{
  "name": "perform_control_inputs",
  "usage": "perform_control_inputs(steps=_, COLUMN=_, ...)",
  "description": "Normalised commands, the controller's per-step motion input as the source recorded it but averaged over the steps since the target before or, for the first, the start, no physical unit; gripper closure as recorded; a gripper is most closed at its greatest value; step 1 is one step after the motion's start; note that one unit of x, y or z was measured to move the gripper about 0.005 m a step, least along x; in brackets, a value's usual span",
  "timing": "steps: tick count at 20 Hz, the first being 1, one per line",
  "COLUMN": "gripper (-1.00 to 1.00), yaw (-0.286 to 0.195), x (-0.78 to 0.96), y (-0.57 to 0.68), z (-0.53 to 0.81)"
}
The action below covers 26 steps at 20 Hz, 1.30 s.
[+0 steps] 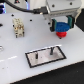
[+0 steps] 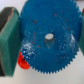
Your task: Insert the blue gear onto the right peg, followed by the red gear
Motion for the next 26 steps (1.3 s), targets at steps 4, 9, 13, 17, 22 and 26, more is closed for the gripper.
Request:
perform_control_inputs(steps=4, gripper=1.00, yaw=0.000, x=0.80, y=-0.22, z=0.10)
perform_control_inputs(steps=9, gripper=1.00, yaw=0.000, x=0.68, y=-0.22, z=0.03)
perform_control_inputs(steps=13, gripper=1.00, yaw=0.000, x=0.41, y=-0.22, z=-0.05)
perform_control_inputs(steps=17, gripper=1.00, yaw=0.000, x=0.24, y=-0.20, z=-0.15)
perform_control_inputs(steps=22, gripper=1.00, yaw=0.000, x=0.13, y=-0.19, z=-0.12)
perform_control_inputs(steps=26, gripper=1.00, yaw=0.000, x=0.12, y=-0.06, z=0.01)
